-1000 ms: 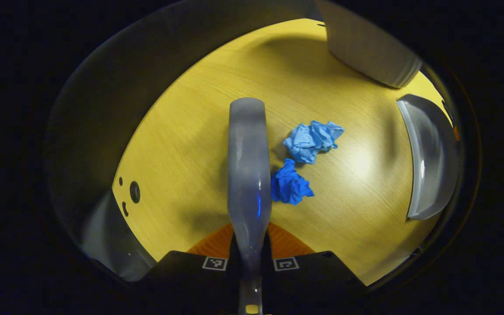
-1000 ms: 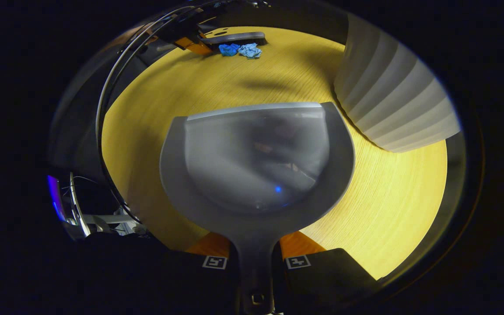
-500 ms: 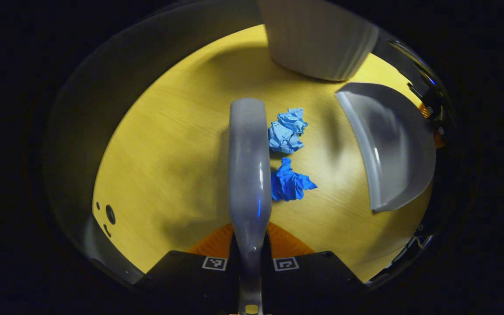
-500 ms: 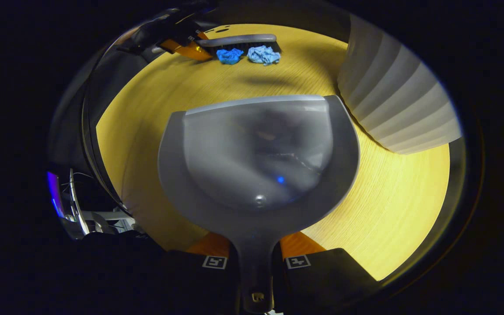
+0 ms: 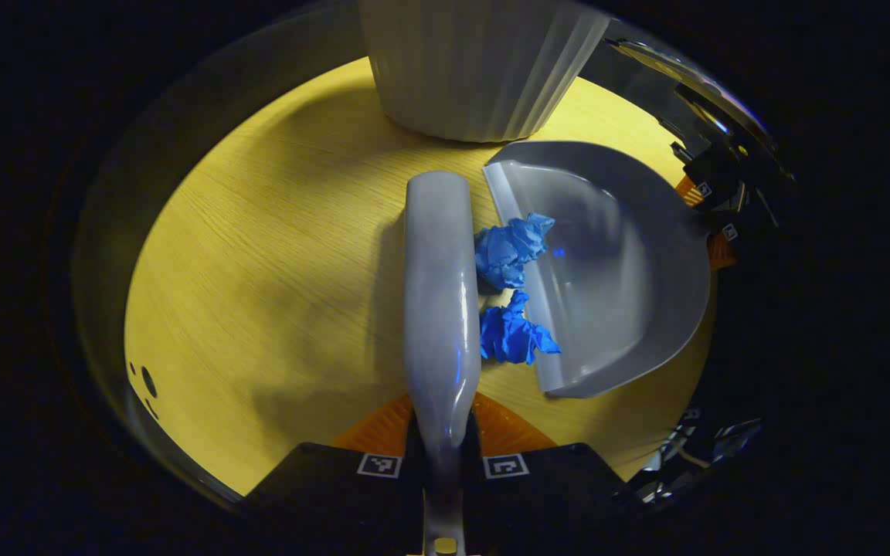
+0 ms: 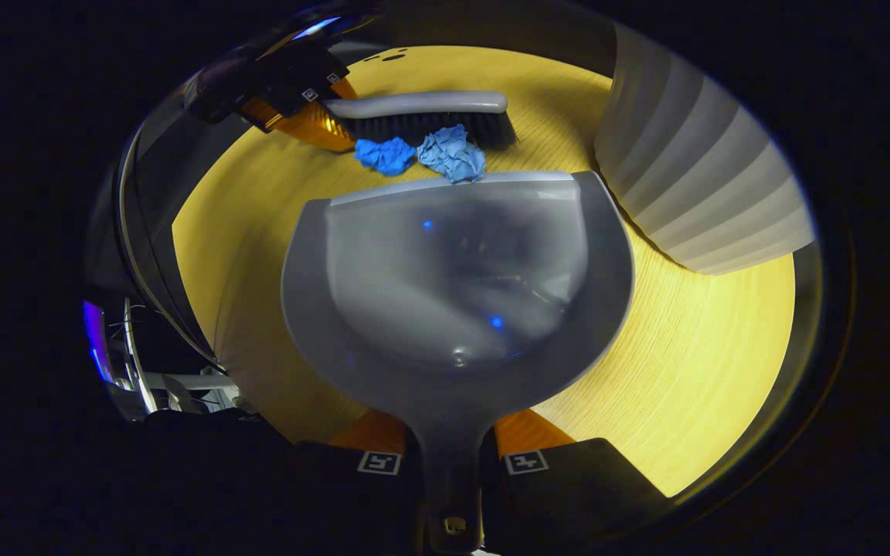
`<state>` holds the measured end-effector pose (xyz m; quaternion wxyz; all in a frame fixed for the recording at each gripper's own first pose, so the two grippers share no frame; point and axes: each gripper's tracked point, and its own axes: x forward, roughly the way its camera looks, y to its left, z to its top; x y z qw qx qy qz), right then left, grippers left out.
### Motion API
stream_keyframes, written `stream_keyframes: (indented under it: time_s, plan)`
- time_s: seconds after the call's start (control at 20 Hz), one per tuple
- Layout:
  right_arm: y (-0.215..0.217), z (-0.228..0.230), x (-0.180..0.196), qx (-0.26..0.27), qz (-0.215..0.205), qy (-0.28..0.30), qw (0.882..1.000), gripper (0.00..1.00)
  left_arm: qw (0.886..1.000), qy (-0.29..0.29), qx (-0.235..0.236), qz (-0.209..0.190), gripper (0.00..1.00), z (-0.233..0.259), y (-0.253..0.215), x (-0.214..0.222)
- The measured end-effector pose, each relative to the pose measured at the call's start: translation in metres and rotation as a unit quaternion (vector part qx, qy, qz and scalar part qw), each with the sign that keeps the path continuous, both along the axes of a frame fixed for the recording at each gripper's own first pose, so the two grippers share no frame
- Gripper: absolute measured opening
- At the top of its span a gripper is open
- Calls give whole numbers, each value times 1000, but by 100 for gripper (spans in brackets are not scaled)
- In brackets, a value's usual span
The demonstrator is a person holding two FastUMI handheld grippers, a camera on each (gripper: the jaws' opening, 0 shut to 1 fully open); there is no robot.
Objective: Pick up the small broom and dustpan from the desktop, sweep the trash into the dustpan with the broom, and then empty the trash into the garbage bin.
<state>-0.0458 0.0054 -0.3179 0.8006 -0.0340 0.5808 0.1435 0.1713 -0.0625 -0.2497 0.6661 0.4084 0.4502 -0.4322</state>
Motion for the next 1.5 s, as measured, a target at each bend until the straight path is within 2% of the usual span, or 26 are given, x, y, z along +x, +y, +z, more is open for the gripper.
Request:
stream_keyframes:
  time_s: [0.2,0.25,0.3,0.45,0.5,0.6,0.7,0.75,0.9,1.05,1.1,1.25,1.4,1.45,1.5]
  plan:
    - [0,4,-1,4,6,-14,1000,34,998,52,-7,43,24,0,-9,-36]
    - [0,4,0,5,7,-17,1000,34,997,63,-9,51,21,2,-10,-45]
    - [0,3,0,7,7,-20,1000,34,995,74,-14,63,24,3,-13,-53]
    - [0,4,0,9,9,-27,1000,34,985,133,-44,100,24,10,-28,-88]
    - [-1,4,-1,11,10,-29,999,34,984,134,-48,106,24,10,-30,-92]
    - [0,4,0,13,9,-32,999,34,986,109,-50,117,20,9,-31,-93]
    - [-2,4,0,14,9,-33,999,34,985,84,-69,135,28,16,-31,-92]
    - [-1,5,0,16,7,-37,999,34,983,70,-81,146,24,23,-31,-92]
    - [3,7,-1,24,-3,-32,999,34,976,19,-98,196,24,31,-18,-91]
    - [8,15,-5,15,-7,-39,999,33,955,-9,-135,262,27,38,-6,-93]
    - [10,21,-6,13,-12,-42,999,34,947,-16,-148,286,24,34,-1,-94]
    - [16,37,-18,16,-30,-48,998,34,912,-19,-180,369,24,11,18,-102]
    - [11,52,-25,3,-31,-54,998,34,884,-18,-214,414,24,-19,31,-106]
    - [10,64,-35,0,-30,-52,998,34,879,-17,-220,422,27,-29,37,-108]
    - [9,74,-44,0,-31,-44,999,34,876,-16,-221,429,24,-43,43,-107]
